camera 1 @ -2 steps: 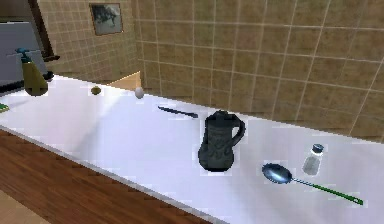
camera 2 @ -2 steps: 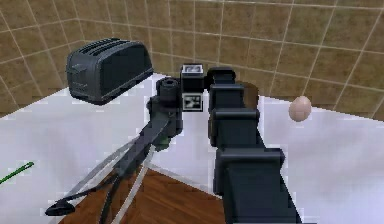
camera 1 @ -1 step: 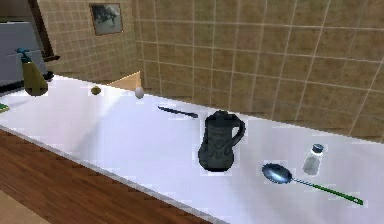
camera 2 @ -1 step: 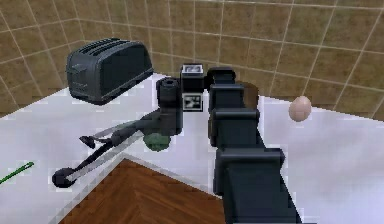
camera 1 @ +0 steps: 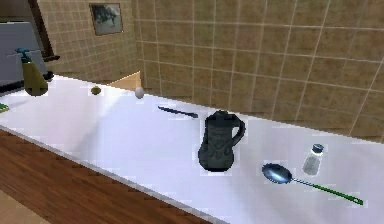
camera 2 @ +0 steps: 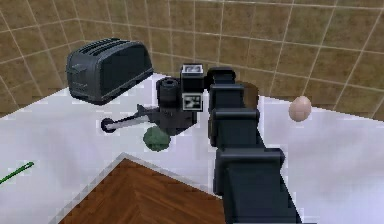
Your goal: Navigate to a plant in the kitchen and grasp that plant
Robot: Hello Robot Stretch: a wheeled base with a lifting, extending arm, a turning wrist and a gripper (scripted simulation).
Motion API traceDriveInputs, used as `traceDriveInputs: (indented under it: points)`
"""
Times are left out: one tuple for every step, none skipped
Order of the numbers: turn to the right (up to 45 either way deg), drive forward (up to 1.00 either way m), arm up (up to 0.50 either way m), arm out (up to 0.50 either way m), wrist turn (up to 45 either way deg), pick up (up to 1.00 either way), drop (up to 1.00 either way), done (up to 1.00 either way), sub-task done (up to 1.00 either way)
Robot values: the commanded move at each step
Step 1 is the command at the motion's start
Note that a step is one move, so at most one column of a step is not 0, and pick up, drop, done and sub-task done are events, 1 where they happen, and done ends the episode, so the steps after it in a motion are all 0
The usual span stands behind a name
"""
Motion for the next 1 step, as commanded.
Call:
traceDriveInputs:
  points:
    - [0.0,0.0,0.0,0.0,21.0,0.0,0.0,0.0,0.0]
